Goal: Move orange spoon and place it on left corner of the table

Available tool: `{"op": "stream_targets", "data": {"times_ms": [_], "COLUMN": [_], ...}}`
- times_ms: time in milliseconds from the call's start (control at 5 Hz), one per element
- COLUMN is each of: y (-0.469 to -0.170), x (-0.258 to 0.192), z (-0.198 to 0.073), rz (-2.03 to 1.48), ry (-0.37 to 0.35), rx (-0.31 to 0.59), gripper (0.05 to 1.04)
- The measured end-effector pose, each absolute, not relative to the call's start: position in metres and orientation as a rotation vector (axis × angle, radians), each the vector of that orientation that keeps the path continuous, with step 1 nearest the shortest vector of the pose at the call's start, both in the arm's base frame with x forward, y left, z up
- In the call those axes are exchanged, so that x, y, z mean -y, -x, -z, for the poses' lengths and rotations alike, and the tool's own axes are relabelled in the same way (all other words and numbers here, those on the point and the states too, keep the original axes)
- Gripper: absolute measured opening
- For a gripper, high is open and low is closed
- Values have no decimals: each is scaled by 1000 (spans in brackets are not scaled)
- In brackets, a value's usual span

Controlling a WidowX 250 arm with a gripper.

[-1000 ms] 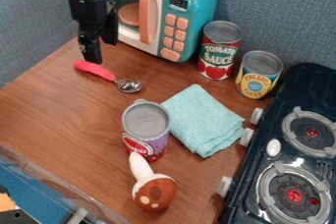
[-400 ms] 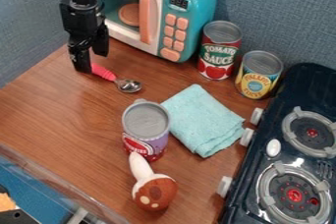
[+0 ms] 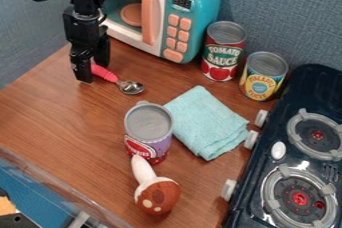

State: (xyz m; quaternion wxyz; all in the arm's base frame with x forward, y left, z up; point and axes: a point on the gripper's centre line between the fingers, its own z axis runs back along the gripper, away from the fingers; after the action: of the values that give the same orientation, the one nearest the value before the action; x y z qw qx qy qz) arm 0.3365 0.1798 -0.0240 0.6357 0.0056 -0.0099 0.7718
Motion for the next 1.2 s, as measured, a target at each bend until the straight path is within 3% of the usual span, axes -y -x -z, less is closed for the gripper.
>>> {"op": "stream_targets", "data": {"times_ms": [200, 400, 800, 1200], "y": [-337, -335, -325, -296], "x": [-181, -179, -176, -183], "z": [26, 27, 27, -25], "rz": [-1766, -1770, -1804, -2085], "ry": [-9, 6, 29, 191], "rx": [48, 51, 4, -6], "gripper": [643, 418, 411, 411]}}
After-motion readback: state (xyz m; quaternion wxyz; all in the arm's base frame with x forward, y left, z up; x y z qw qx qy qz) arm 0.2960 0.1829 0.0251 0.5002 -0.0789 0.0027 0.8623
